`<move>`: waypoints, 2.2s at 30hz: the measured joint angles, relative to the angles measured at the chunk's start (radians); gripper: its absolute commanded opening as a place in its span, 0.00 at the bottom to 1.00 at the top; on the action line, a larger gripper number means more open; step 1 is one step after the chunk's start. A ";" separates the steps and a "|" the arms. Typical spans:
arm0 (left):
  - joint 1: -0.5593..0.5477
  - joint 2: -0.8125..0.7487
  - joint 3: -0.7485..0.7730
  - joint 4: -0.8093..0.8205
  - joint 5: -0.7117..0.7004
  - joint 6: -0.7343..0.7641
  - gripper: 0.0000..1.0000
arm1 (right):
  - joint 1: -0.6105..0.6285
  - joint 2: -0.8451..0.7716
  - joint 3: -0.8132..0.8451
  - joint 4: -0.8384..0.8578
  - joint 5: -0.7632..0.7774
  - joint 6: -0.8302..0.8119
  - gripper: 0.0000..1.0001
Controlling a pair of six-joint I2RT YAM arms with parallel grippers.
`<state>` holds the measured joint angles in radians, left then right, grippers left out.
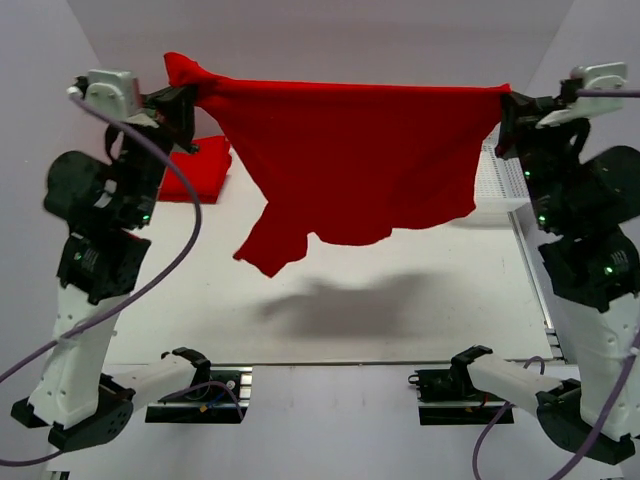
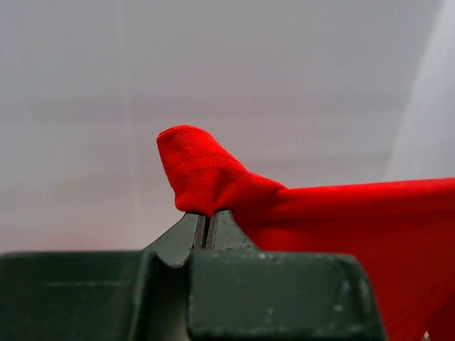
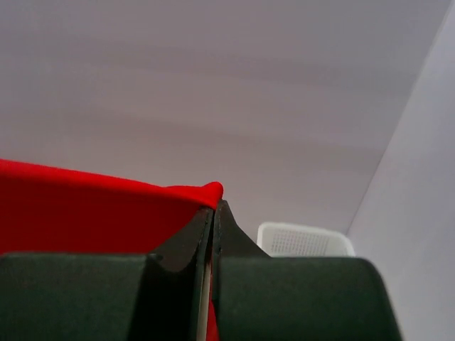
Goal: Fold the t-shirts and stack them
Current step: Flatten out the tshirt
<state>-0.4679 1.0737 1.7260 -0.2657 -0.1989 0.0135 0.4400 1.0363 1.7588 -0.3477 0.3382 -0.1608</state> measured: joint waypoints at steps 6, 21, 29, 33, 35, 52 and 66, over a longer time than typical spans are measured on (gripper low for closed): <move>0.001 -0.077 0.076 -0.034 0.108 0.018 0.00 | 0.000 -0.083 0.039 -0.023 -0.133 -0.032 0.00; 0.002 -0.014 0.063 -0.036 0.054 0.019 0.00 | -0.001 -0.143 -0.223 0.123 -0.101 -0.026 0.00; 0.034 0.389 -0.186 0.039 -0.240 -0.064 0.00 | -0.031 0.309 -0.410 0.248 0.054 0.029 0.00; 0.085 0.727 -0.168 0.008 -0.280 -0.137 0.33 | -0.057 0.684 -0.343 0.220 0.030 0.046 0.90; 0.120 0.910 -0.077 -0.052 -0.285 -0.168 0.99 | -0.069 0.861 -0.229 0.161 0.013 0.038 0.90; 0.190 1.032 0.120 -0.140 -0.165 -0.192 1.00 | -0.085 0.922 0.014 -0.035 -0.161 0.086 0.90; 0.178 1.073 0.059 -0.104 -0.023 -0.160 1.00 | -0.084 0.588 -0.568 -0.089 -0.326 0.350 0.90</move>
<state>-0.2901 2.1471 1.7847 -0.3695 -0.2214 -0.1463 0.3557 1.6241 1.1904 -0.4370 0.0124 0.1890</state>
